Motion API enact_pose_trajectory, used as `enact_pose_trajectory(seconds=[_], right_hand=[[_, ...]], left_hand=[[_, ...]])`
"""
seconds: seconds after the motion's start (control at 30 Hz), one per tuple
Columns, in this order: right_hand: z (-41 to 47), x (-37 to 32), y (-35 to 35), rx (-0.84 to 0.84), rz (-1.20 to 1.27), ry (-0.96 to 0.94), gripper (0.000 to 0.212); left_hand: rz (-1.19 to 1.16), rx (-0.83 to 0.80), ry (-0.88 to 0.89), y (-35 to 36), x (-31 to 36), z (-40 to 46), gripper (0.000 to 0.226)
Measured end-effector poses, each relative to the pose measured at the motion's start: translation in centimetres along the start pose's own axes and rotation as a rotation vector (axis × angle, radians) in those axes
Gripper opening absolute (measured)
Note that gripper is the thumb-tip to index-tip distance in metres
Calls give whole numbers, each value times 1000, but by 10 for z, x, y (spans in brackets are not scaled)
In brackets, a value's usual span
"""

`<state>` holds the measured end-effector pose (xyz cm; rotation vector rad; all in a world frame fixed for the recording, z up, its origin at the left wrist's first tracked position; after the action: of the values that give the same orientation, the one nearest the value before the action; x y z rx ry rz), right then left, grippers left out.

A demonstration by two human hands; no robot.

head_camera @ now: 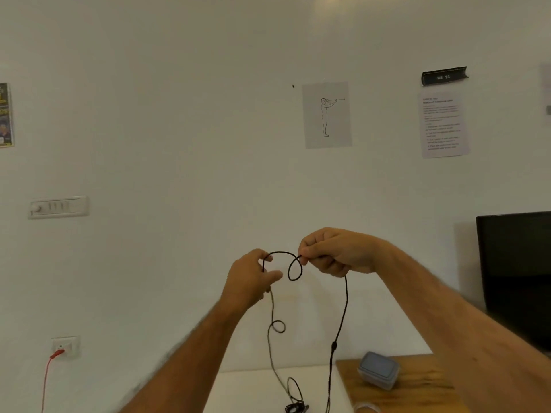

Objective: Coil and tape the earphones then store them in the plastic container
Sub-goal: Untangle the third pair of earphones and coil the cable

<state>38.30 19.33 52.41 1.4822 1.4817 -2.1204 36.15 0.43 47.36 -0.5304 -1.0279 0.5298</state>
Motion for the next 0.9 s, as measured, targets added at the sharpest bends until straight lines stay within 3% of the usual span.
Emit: enact_pose_trajectory(seconds=[0.07, 0.1, 0.23, 0.37, 0.5, 0.6, 0.67, 0.77, 0.9], right_hand=[[3, 2, 5, -10, -69, 56, 26], [5, 3, 8, -19, -115, 88, 25], [7, -1, 18, -69, -247, 119, 22], [7, -22, 30, -158, -241, -129, 19], [8, -33, 23, 111, -187, -343, 19], [7, -26, 14, 293, -196, -380, 16], [5, -19, 11, 390, -224, -374, 16], [2, -13, 7, 502, -217, -364, 16], [5, -9, 7, 507, -68, -348, 19]], left_hand=[[-357, -49, -1, 2, 17, -3, 30], [-389, -59, 3, -1, 25, -3, 23], [-56, -174, -46, -17, 45, 4, 16], [320, -409, -167, -8, 50, 10, 17], [368, -847, -179, 32, 54, -10, 22], [40, -1002, -141, 41, 49, -21, 37], [-228, -936, -81, 30, 47, -21, 42], [-478, -613, 13, 6, 44, -18, 38], [-442, -292, 133, -4, 47, -16, 41]])
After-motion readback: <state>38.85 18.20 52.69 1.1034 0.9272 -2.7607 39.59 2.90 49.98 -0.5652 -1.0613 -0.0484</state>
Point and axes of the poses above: each hand's wrist, its own z-axis towards the middle knuckle, its own y-axis out of the palm, x = y × z, the point moved 4 cm from there along z, towards the middle knuckle, and after that the axes turned 14 degrees about -x, right-handed, at the moved point
